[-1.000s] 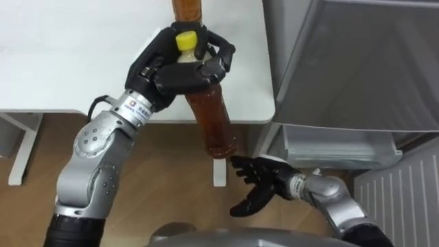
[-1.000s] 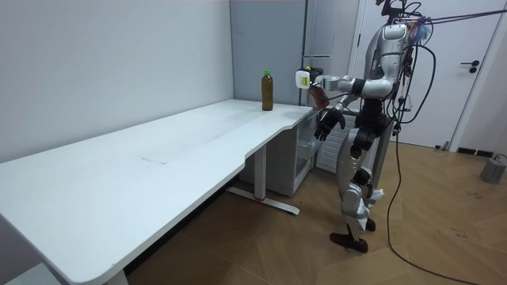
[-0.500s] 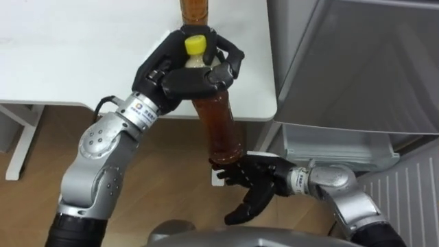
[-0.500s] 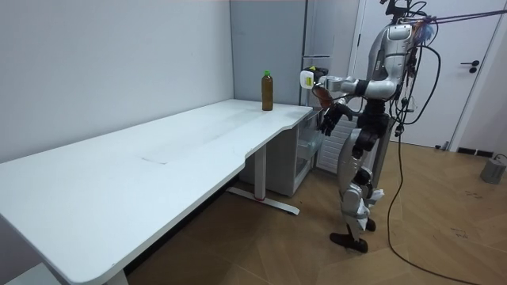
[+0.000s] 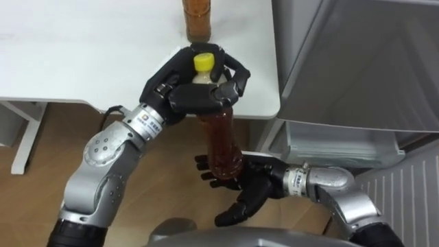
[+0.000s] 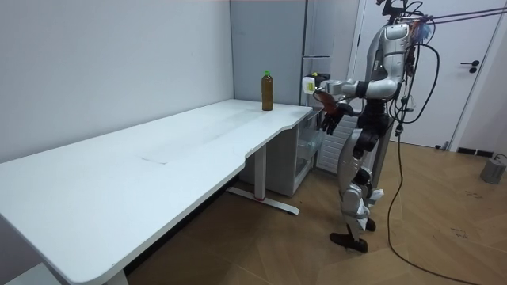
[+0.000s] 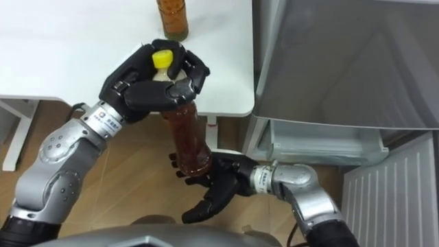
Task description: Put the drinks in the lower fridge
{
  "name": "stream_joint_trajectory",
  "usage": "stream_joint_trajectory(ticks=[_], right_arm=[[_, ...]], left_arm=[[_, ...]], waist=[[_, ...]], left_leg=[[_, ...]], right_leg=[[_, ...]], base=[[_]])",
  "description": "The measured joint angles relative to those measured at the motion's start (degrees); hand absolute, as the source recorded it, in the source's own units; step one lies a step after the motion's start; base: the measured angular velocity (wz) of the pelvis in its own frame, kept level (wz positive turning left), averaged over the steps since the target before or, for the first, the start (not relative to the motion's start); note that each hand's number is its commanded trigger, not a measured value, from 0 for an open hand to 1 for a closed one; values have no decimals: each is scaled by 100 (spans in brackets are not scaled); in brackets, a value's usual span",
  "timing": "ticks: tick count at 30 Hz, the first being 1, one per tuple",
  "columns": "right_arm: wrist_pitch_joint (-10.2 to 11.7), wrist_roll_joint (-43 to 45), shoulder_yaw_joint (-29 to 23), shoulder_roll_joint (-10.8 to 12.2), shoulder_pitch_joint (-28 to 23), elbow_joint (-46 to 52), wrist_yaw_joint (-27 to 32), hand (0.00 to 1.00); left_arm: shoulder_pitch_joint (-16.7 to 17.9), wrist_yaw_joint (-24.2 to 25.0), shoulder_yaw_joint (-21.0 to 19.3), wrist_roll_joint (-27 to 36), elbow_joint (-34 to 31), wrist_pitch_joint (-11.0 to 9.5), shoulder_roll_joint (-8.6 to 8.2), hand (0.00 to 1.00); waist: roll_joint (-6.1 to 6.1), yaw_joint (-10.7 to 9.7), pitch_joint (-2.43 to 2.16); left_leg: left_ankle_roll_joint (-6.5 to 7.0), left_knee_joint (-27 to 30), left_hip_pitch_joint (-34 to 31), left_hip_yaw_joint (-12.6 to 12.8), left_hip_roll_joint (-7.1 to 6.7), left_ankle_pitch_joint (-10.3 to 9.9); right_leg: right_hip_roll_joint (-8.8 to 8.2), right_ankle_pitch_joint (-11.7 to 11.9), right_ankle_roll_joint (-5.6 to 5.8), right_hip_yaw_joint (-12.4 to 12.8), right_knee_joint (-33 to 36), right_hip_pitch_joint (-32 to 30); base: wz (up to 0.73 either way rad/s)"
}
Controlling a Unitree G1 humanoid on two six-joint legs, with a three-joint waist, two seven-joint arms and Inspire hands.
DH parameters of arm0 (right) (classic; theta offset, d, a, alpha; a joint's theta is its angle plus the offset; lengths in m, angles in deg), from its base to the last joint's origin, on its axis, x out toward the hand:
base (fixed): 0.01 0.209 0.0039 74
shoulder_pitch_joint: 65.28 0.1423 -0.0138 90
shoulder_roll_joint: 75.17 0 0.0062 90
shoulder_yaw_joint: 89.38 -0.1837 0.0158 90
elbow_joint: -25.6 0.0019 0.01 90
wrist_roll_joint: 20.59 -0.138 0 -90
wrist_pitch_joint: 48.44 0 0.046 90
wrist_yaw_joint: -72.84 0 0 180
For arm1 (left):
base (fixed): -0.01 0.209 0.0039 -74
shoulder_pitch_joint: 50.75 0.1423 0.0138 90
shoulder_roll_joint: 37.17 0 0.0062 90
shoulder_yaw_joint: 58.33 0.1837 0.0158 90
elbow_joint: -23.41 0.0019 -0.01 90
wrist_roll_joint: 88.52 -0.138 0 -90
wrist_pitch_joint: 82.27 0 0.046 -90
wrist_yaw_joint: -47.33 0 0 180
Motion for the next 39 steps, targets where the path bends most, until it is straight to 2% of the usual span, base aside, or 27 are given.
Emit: stream_joint_trajectory(ticks=[4,12,20,28,31,39], right_arm=[[-90,-170,35,-23,-5,-24,65,0],[-234,-283,168,-106,-6,-43,94,0],[-238,-652,358,-205,-7,-35,92,0],[-236,-786,397,-211,-5,32,-37,0],[-229,-1057,397,-205,18,148,-72,0],[-225,-1454,410,-199,20,158,-194,0]], left_arm=[[12,18,202,8,2,0,25,100],[12,80,388,8,123,0,45,100],[11,313,423,10,134,-1,101,100],[10,660,497,13,452,-63,207,100],[12,740,678,5,581,-61,265,100],[11,1050,728,3,583,-60,359,100]], waist=[[0,-99,0],[9,-131,1],[9,-111,-1],[8,-119,-1],[8,-122,-1],[8,-125,-1]], left_leg=[[8,1,42,0,-6,4],[9,49,41,-9,0,3],[27,53,51,15,-25,7],[30,21,58,42,-21,9],[30,20,55,42,-16,9],[30,15,54,47,-12,8]], right_leg=[[-10,0,0,19,1,52],[-2,0,0,10,0,78],[1,-5,3,124,5,68],[-2,-4,3,147,14,50],[-4,-4,3,147,13,47],[1,-5,3,167,14,42]], base=[[0],[0],[-1],[-2],[0],[0]])
